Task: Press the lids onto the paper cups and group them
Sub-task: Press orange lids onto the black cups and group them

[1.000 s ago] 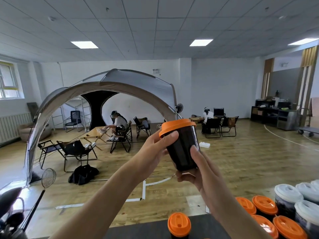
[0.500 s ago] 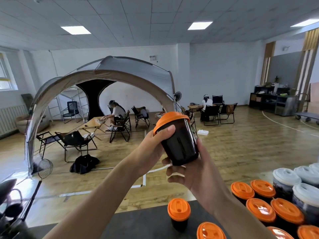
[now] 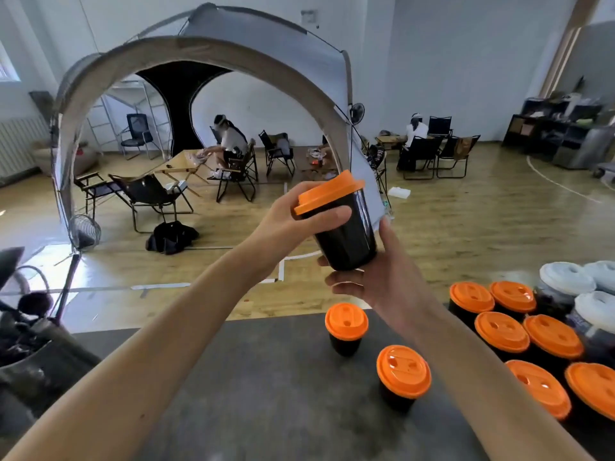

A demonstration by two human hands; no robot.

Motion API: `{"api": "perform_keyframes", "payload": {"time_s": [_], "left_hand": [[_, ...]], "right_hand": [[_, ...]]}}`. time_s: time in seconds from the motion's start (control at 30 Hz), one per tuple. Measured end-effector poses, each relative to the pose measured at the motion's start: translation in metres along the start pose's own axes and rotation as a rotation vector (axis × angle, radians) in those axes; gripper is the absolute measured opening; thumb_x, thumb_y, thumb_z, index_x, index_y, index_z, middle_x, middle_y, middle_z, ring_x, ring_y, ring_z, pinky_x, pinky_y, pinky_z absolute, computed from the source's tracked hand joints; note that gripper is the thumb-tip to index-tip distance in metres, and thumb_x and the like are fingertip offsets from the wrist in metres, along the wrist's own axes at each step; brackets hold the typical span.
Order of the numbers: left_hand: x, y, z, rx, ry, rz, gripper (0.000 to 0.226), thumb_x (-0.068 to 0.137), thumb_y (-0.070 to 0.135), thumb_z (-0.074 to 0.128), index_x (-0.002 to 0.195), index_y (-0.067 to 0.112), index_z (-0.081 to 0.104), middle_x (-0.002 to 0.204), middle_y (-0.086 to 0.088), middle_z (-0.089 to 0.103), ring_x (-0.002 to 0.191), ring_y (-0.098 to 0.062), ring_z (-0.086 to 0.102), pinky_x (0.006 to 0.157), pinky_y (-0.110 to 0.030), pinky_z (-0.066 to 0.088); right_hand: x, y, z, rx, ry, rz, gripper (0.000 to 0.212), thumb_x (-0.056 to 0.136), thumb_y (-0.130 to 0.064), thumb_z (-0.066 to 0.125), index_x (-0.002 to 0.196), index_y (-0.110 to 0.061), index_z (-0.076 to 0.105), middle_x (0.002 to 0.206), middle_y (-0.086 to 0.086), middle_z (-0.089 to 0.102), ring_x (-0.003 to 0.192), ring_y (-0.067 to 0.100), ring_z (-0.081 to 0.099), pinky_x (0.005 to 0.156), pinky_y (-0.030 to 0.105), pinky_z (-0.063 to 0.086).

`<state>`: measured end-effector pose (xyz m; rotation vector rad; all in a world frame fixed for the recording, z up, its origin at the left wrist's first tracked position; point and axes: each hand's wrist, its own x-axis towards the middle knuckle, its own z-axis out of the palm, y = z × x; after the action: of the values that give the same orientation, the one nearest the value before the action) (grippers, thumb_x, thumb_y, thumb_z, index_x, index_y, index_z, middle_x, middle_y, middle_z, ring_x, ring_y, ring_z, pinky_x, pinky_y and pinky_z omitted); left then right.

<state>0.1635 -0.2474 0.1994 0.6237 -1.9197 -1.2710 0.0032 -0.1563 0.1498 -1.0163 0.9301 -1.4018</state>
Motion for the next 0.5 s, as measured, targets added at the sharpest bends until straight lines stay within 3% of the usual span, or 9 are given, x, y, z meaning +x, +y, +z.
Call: {"api": "perform_keyframes", "payload": {"time_s": [0.07, 0.13, 0.2, 0.3, 0.4, 0.5], "left_hand": [[-0.014, -0.036, -0.004, 0.119, 0.099, 0.03, 0.075, 0.059, 0.053, 0.091, 0.126, 0.039, 0.058, 0.11, 0.027, 0.068, 0.102, 0.005, 0.066, 0.081, -0.014, 0.053], [-0.032, -0.081, -0.006, 0.177, 0.215, -0.018, 0.08, 0.056, 0.048, 0.099, 0.123, 0.041, 0.056, 0.11, 0.027, 0.068, 0.104, 0.007, 0.064, 0.088, -0.015, 0.053], [-0.054, -0.128, -0.008, 0.195, 0.291, -0.119, 0.078, 0.057, 0.042, 0.097, 0.122, 0.041, 0.054, 0.111, 0.021, 0.068, 0.104, 0.007, 0.063, 0.095, -0.025, 0.054], [-0.086, -0.183, -0.005, 0.353, 0.296, -0.214, 0.086, 0.055, 0.053, 0.098, 0.125, 0.043, 0.048, 0.119, 0.014, 0.065, 0.107, 0.004, 0.061, 0.096, -0.027, 0.05], [-0.106, -0.216, 0.004, 0.44, 0.322, -0.225, 0.09, 0.053, 0.069, 0.085, 0.13, 0.045, 0.045, 0.123, 0.014, 0.059, 0.112, -0.003, 0.057, 0.099, -0.031, 0.047], [-0.115, -0.234, 0.01, 0.458, 0.323, -0.194, 0.086, 0.057, 0.069, 0.085, 0.128, 0.061, 0.038, 0.126, 0.03, 0.049, 0.117, 0.001, 0.052, 0.102, -0.023, 0.042]], "right_hand": [[0.004, 0.023, -0.019, -0.27, 0.151, 0.075, 0.054, 0.106, -0.054, 0.042, 0.128, -0.011, 0.065, 0.101, 0.006, 0.079, 0.077, 0.02, 0.075, 0.075, 0.034, 0.062], [0.005, 0.049, -0.039, -0.678, 0.231, 0.126, 0.045, 0.104, -0.042, 0.058, 0.135, -0.01, 0.058, 0.107, -0.005, 0.073, 0.088, 0.014, 0.072, 0.08, 0.031, 0.059], [0.004, 0.073, -0.054, -1.06, 0.146, 0.186, 0.06, 0.097, -0.045, 0.069, 0.144, -0.015, 0.047, 0.128, -0.004, 0.061, 0.113, 0.015, 0.063, 0.089, 0.027, 0.052], [0.01, 0.101, -0.063, -1.49, 0.0, 0.26, 0.085, 0.09, -0.052, 0.073, 0.153, -0.014, 0.03, 0.155, 0.009, 0.038, 0.14, 0.029, 0.04, 0.112, 0.039, 0.04], [0.024, 0.118, -0.06, -1.748, -0.017, 0.29, 0.099, 0.088, -0.055, 0.075, 0.157, -0.009, 0.02, 0.165, 0.014, 0.022, 0.149, 0.036, 0.026, 0.116, 0.046, 0.034], [0.037, 0.131, -0.057, -1.774, -0.002, 0.363, 0.106, 0.088, -0.054, 0.075, 0.159, -0.006, 0.013, 0.166, 0.019, 0.02, 0.15, 0.039, 0.027, 0.117, 0.049, 0.034]]}}
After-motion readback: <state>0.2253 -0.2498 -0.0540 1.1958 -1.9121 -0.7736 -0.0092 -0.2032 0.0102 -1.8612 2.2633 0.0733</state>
